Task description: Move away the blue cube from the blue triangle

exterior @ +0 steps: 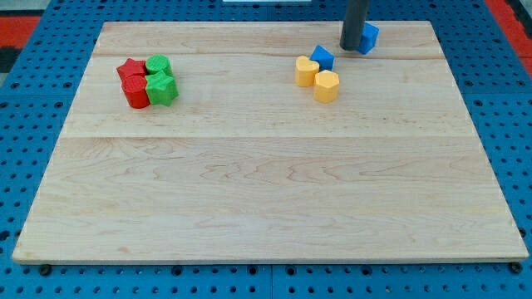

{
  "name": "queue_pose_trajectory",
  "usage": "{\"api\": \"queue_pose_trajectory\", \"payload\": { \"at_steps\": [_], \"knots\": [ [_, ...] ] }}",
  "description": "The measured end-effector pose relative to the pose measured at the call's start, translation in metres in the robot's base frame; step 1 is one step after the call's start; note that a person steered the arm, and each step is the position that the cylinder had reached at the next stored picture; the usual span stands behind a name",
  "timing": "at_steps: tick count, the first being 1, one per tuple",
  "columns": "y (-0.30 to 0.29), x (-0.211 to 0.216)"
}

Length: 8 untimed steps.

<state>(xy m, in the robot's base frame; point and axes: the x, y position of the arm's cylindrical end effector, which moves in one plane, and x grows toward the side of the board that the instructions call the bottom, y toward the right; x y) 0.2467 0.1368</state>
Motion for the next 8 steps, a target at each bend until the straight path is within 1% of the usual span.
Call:
{"api": "queue_pose_trajectory", "payload": {
  "at_steps": [1,2,3,5,6,7,8],
  "knots": [
    [0.011,-0.01],
    [0.008,0.008],
    [0.014,0.014],
    [0.027,-0.002],
    [0.03,0.017],
    [0.031,0.083],
    [-0.002,0.13]
  ]
}}
